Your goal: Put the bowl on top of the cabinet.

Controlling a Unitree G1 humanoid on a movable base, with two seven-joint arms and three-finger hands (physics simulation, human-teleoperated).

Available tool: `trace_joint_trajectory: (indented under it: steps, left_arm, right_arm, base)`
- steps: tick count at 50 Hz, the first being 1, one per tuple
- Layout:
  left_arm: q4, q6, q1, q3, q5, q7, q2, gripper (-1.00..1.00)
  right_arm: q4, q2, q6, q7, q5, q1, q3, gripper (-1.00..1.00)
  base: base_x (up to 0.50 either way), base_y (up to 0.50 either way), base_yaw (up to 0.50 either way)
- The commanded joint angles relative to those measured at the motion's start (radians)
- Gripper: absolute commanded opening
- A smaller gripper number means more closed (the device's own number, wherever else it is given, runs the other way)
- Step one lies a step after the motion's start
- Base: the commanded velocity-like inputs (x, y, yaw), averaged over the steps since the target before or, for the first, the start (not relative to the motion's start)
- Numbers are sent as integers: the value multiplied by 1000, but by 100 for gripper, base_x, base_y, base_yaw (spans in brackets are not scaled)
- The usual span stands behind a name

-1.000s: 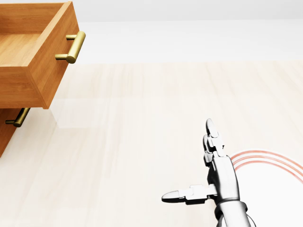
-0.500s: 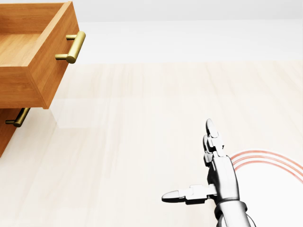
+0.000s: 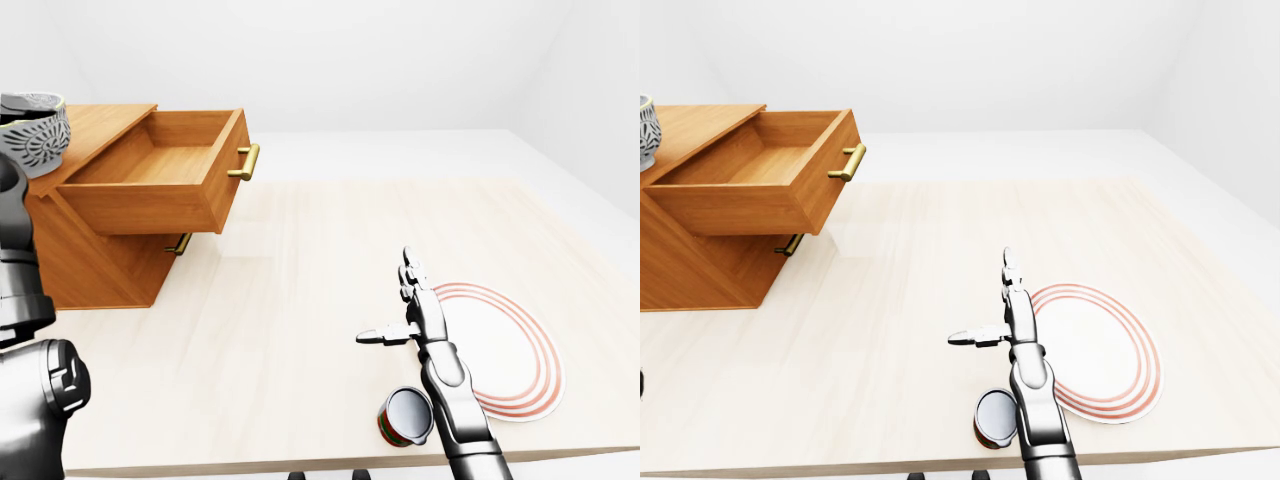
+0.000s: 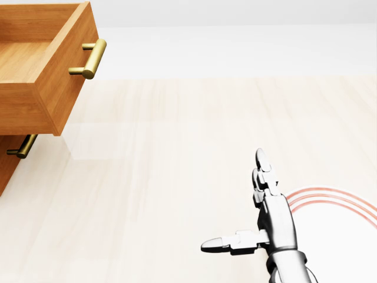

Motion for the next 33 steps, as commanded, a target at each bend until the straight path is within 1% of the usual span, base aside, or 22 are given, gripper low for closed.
trace_joint_trajectory:
  steps: [1,4,6,8,9,10,11,13,20,21,23,24,25,28,33]
  left_arm:
    - [-727,0,220,120,-261,-105,-88,100]
    - [-881,0,275,137,-296,-154,-118,100]
    - [-1027,0,333,157,-341,-194,-151,100]
    - [-1110,0,362,166,-339,-216,-172,100]
    - [-1194,0,393,174,-364,-240,-193,100]
    - [-1199,0,395,175,-365,-244,-196,100]
    - [-1251,0,405,176,-367,-261,-208,100]
    - [-1293,0,413,178,-384,-281,-217,100]
    - [-1431,0,483,187,-394,-314,-283,100]
    - [-1455,0,490,187,-413,-325,-289,100]
    - [-1525,0,527,184,-405,-341,-318,100]
    - [-1527,0,528,185,-404,-344,-322,100]
    - [-1556,0,542,180,-411,-356,-338,100]
    - [-1560,0,553,172,-399,-362,-363,100]
    - [-1572,0,599,155,-373,-373,-412,100]
  right_arm:
    - [-4,1,-1,1,-2,4,4,100]
    - [-5,1,-1,1,-2,5,4,100]
    - [-3,1,-2,0,-3,3,4,100]
    - [-3,2,-2,0,-4,3,5,100]
    - [-1,2,-1,-1,-5,2,5,100]
    - [-1,2,-1,-1,-5,1,5,100]
    - [-6,2,0,1,-5,5,7,100]
    - [-6,2,-1,0,-6,5,7,100]
    - [4,2,-3,-1,-7,0,7,100]
    - [5,2,-3,-1,-7,-1,7,100]
    - [3,2,-4,0,-7,0,7,100]
    - [3,2,-4,0,-7,0,7,100]
    - [4,2,-4,0,-7,0,7,100]
    - [4,2,-6,2,-6,2,7,100]
    - [7,1,-5,4,-2,-1,3,100]
  base:
    - [0,0,0]
    - [0,0,0]
    - [0,0,0]
    - [0,0,0]
    - [0,0,0]
    - [0,0,0]
    - [0,0,0]
    - [0,0,0]
    - [0,0,0]
    - [0,0,0]
    - [0,0,0]
    - [0,0,0]
    - [0,0,0]
    - [0,0,0]
    - [0,0,0]
